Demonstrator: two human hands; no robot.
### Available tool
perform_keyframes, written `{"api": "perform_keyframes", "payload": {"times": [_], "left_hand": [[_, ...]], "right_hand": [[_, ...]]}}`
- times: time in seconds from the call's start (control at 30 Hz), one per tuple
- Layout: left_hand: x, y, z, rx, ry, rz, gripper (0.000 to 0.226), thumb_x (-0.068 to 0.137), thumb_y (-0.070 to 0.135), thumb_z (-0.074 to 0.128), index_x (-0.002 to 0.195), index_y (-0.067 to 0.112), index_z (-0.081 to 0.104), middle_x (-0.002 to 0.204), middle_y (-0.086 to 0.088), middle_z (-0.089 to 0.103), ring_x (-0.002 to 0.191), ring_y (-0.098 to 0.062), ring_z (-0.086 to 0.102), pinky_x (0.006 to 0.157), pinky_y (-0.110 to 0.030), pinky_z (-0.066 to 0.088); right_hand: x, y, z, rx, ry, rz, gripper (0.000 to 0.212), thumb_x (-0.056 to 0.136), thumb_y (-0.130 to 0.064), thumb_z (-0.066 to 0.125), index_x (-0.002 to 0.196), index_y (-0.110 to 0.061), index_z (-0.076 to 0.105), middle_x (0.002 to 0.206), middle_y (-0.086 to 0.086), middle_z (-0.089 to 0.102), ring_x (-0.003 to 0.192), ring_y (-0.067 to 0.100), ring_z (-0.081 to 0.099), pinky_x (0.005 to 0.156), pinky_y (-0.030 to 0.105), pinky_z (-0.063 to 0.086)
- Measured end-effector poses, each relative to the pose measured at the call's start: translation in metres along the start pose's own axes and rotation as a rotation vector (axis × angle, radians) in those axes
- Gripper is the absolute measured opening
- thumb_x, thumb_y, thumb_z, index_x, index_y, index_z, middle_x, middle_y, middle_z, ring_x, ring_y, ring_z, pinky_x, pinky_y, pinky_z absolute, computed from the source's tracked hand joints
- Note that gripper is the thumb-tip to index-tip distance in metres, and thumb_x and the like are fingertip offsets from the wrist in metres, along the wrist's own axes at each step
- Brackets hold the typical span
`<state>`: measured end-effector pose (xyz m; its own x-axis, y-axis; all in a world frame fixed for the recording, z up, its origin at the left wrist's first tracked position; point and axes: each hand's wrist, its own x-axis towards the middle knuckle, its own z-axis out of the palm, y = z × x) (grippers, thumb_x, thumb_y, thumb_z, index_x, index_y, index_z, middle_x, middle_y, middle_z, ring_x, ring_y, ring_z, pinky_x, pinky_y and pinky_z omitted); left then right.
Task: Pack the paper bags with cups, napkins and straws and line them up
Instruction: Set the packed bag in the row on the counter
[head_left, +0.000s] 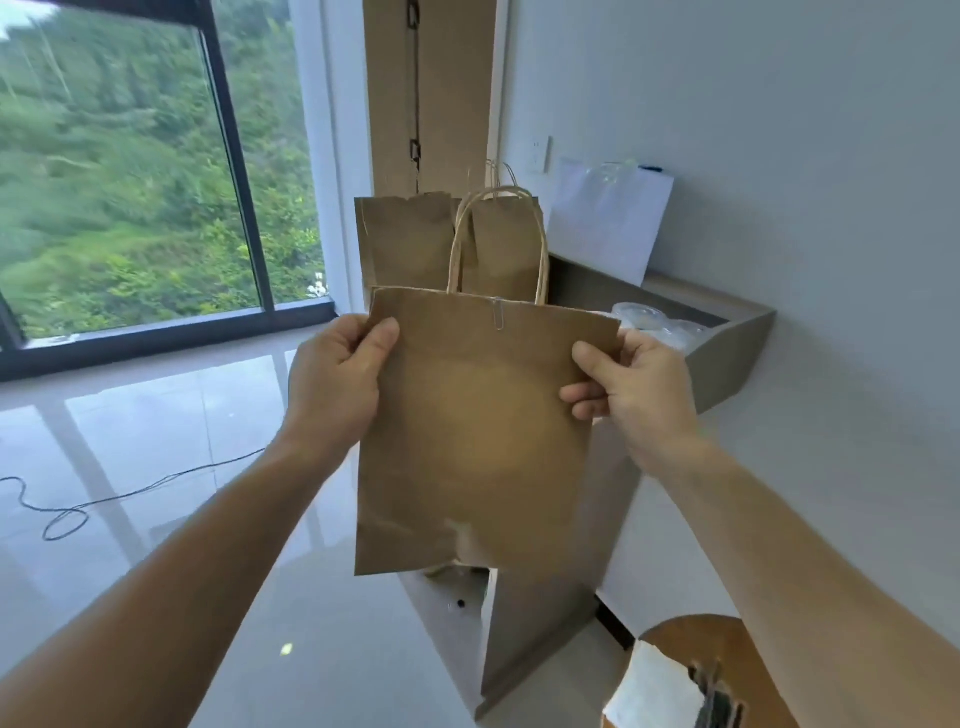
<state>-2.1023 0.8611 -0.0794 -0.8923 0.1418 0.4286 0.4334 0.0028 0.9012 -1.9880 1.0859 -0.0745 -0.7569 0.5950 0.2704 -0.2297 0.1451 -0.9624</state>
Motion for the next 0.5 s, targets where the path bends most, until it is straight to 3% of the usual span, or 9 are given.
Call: {"api": "perform_keyframes", "payload": {"times": [0.1,0.23,0.3,0.5], "left_hand": [[0.045,0.009,0.004,0.013,0.067,0.047,0.015,0.084,0.045,0.062,0.075,0.041,0.073,0.073,0.014,0.071,0.070,-0.010,0.062,0.071,-0.038,0.052],[0.097,0.013,0.017,0.029,0.122,0.079,0.017,0.085,0.041,0.063,0.072,0.041,0.073,0.078,0.008,0.073,0.076,-0.015,0.064,0.078,-0.046,0.056],[0.123,0.010,0.024,0.026,0.131,0.084,0.021,0.088,0.038,0.064,0.070,0.040,0.073,0.074,0.010,0.071,0.073,-0.014,0.064,0.072,-0.042,0.054],[0.206,-0.029,0.033,0.075,0.082,0.026,0.021,0.095,0.029,0.064,0.076,0.026,0.073,0.071,0.010,0.072,0.069,-0.013,0.065,0.074,-0.039,0.055]], "right_hand": [[0.051,-0.016,0.012,-0.041,-0.083,-0.070,0.002,0.093,-0.014,0.068,0.094,-0.014,0.065,0.075,-0.001,0.074,0.058,0.020,0.070,0.049,0.026,0.056],[0.121,-0.031,0.028,-0.024,-0.150,-0.107,0.005,0.094,-0.009,0.066,0.095,-0.014,0.064,0.075,0.002,0.072,0.057,0.018,0.070,0.052,0.029,0.059],[0.156,-0.033,0.036,-0.052,-0.185,-0.105,0.006,0.095,-0.009,0.064,0.101,-0.011,0.063,0.081,0.007,0.072,0.061,0.019,0.071,0.058,0.033,0.061],[0.253,-0.017,0.072,-0.092,-0.252,-0.025,0.010,0.097,-0.007,0.060,0.107,-0.008,0.059,0.100,0.010,0.067,0.064,0.018,0.071,0.062,0.032,0.061]]}}
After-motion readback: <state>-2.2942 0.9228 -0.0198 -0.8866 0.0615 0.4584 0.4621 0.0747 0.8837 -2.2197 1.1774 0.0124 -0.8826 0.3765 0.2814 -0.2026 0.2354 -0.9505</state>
